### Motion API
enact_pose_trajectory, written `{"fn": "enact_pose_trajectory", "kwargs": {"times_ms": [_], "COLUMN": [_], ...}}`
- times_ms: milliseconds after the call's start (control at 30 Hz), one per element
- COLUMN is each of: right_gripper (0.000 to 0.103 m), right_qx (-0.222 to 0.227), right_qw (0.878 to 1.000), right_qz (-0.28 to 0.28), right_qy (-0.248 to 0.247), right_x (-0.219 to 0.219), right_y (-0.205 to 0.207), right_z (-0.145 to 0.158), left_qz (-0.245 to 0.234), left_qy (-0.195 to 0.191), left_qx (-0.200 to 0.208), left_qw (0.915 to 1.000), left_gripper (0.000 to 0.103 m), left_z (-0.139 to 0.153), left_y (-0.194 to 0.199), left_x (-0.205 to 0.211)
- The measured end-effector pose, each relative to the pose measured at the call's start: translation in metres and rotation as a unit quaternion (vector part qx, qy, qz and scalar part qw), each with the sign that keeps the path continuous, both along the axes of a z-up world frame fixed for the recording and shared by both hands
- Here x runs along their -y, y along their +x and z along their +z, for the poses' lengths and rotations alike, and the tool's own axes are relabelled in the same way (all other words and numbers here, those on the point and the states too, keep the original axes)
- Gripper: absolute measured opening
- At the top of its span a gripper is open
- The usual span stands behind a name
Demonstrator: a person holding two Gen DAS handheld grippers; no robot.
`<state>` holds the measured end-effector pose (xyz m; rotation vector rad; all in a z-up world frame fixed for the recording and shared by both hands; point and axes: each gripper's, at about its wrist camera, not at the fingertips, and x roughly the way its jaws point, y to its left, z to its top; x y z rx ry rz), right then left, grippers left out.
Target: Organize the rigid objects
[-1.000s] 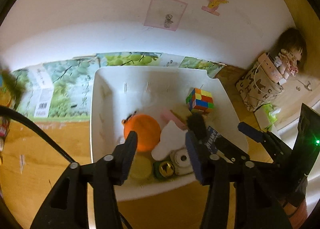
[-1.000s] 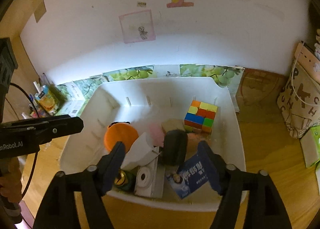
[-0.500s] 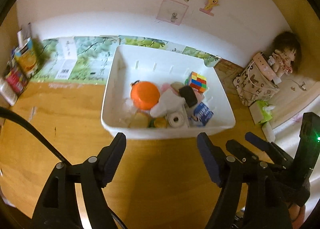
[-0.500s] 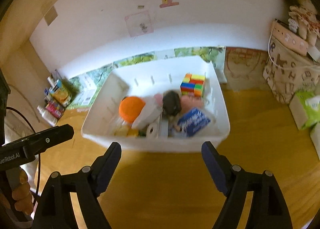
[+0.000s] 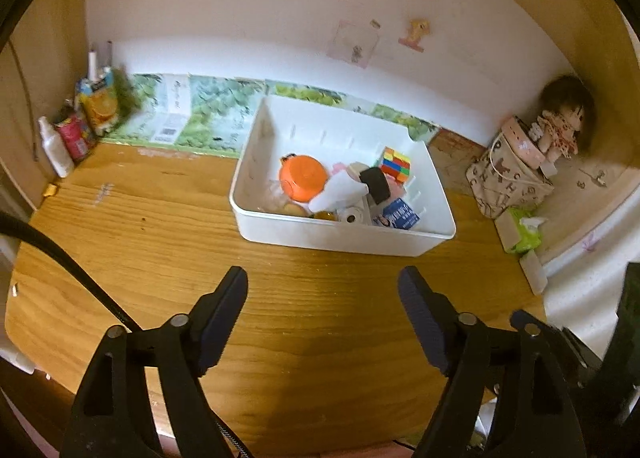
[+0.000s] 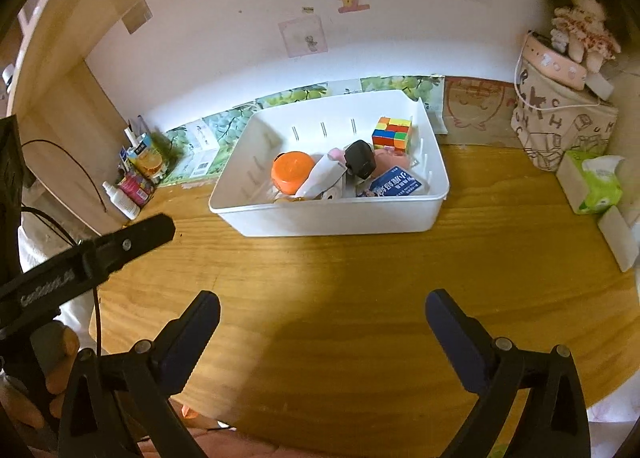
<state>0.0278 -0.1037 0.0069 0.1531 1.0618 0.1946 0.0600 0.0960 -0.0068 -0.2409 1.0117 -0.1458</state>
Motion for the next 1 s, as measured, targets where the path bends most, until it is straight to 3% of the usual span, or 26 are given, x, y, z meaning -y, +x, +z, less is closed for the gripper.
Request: {"fn": "enact_pose_trajectory", "kwargs": {"times_ms": [100, 300, 667, 1000], "right_gripper": [0.103, 0.103, 0.103, 0.103], "right_qx": [0.012, 0.039, 0.051, 0.039], "right_qw": [1.000, 0.999, 0.998, 0.998], "right_qz": [-0.003, -0.010, -0.016, -0.024], "right_qy": [-0.008, -0.029, -0.037, -0.043], "right_x": [-0.001, -0.004, -0.003, -0.001], "right_y": [-0.011, -0.023, -0.026, -0.017], "right_z": [0.008, 0.016, 0.016, 0.011], "left_qz": [0.008, 0.008, 0.022, 0.026], "left_qy": [0.019, 0.040, 0.090, 0.116], "left_qx": [0.012, 0.043, 0.097, 0.099], "left_qw": [0.9997, 0.9982, 0.9910, 0.9879], "left_gripper": [0.084, 0.101, 0.102, 0.102], "left_z": [0.006, 0.015, 0.028, 0.027], "left_y": [-0.007, -0.022, -0.040, -0.036], "left_x": [0.002, 0.008, 0.012, 0.019]}}
